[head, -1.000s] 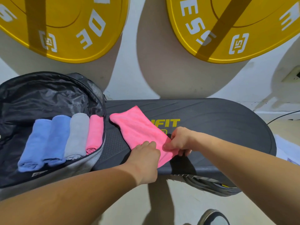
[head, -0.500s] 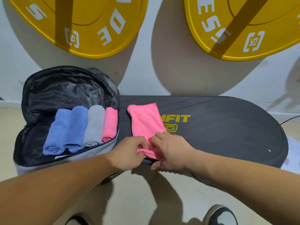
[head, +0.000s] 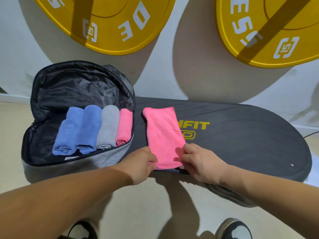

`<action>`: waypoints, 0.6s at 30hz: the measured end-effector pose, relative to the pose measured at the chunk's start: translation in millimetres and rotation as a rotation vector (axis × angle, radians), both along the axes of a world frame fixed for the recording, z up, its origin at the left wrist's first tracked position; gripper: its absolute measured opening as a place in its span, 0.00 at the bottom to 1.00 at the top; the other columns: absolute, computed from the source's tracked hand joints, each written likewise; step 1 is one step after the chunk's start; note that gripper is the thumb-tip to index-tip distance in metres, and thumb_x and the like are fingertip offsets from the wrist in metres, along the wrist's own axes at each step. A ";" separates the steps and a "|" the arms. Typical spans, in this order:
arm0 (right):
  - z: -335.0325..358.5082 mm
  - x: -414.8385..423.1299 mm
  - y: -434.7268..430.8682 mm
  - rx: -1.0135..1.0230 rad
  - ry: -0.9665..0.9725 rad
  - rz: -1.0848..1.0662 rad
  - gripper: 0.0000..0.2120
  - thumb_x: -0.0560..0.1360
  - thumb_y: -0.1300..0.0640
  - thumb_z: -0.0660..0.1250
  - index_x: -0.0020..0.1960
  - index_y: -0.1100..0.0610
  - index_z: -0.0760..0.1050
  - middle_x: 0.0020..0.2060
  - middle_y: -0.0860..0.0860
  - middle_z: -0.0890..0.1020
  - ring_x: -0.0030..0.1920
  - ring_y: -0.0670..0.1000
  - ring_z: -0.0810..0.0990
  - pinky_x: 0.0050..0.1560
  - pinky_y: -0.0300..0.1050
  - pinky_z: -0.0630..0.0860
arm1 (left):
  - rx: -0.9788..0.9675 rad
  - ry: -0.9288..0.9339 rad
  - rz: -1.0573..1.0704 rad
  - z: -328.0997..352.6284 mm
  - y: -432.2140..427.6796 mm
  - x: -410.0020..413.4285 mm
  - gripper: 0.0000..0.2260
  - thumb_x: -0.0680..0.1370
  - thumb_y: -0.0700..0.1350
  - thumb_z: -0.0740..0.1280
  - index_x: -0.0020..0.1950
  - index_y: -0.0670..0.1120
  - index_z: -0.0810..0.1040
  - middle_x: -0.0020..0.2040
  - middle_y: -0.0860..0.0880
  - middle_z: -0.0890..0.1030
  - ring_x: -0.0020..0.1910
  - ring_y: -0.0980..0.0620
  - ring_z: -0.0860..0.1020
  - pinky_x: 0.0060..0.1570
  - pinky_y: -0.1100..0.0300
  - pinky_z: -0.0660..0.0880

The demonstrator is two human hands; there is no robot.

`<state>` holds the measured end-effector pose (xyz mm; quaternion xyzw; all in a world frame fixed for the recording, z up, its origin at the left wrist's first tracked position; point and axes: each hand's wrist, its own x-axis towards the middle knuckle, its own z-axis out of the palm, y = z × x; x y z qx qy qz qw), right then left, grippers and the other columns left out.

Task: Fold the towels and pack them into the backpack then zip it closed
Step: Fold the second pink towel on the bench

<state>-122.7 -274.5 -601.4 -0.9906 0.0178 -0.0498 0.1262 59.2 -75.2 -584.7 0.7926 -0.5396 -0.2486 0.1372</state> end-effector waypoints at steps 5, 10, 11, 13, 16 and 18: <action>4.4 -1.4 4.4 0.451 0.148 -0.260 0.09 0.80 0.51 0.67 0.41 0.47 0.76 0.36 0.43 0.76 0.38 0.45 0.74 0.43 0.42 0.71 | 0.021 0.200 0.223 -6.4 -4.9 2.4 0.11 0.80 0.43 0.67 0.37 0.44 0.78 0.30 0.53 0.72 0.30 0.55 0.69 0.34 0.60 0.67; 14.1 9.1 2.8 0.805 0.196 -0.558 0.07 0.75 0.60 0.74 0.39 0.58 0.82 0.31 0.45 0.81 0.31 0.41 0.77 0.42 0.37 0.78 | -0.033 0.372 0.509 -15.5 -8.2 2.2 0.05 0.77 0.38 0.68 0.43 0.47 0.77 0.36 0.51 0.79 0.35 0.50 0.78 0.31 0.62 0.71; 14.5 13.0 3.2 0.817 0.211 -0.595 0.06 0.74 0.61 0.75 0.40 0.60 0.82 0.31 0.46 0.82 0.30 0.41 0.78 0.41 0.37 0.78 | -0.037 0.307 0.479 -15.5 -8.5 3.5 0.07 0.76 0.38 0.68 0.41 0.47 0.77 0.35 0.53 0.78 0.35 0.51 0.78 0.30 0.62 0.71; 13.9 20.3 3.0 0.783 0.223 -0.677 0.06 0.72 0.59 0.77 0.39 0.60 0.82 0.30 0.47 0.83 0.30 0.43 0.79 0.38 0.37 0.78 | -0.054 0.127 0.337 -11.7 -8.6 5.0 0.08 0.76 0.39 0.69 0.38 0.47 0.76 0.36 0.53 0.77 0.38 0.50 0.77 0.36 0.58 0.74; 16.8 26.1 -0.5 0.549 0.257 -0.660 0.11 0.71 0.54 0.77 0.36 0.54 0.76 0.32 0.46 0.79 0.34 0.48 0.77 0.36 0.42 0.73 | -0.093 -0.223 -0.002 3.9 -10.5 -4.8 0.06 0.77 0.37 0.64 0.48 0.48 0.76 0.48 0.49 0.73 0.50 0.46 0.73 0.46 0.52 0.73; 18.1 26.3 -1.6 0.335 0.257 -0.529 0.12 0.73 0.50 0.74 0.37 0.52 0.73 0.36 0.45 0.75 0.40 0.51 0.75 0.40 0.46 0.73 | 0.046 -0.442 -0.268 9.5 -13.2 -18.6 0.12 0.77 0.35 0.60 0.56 0.46 0.77 0.56 0.46 0.72 0.57 0.44 0.71 0.46 0.51 0.70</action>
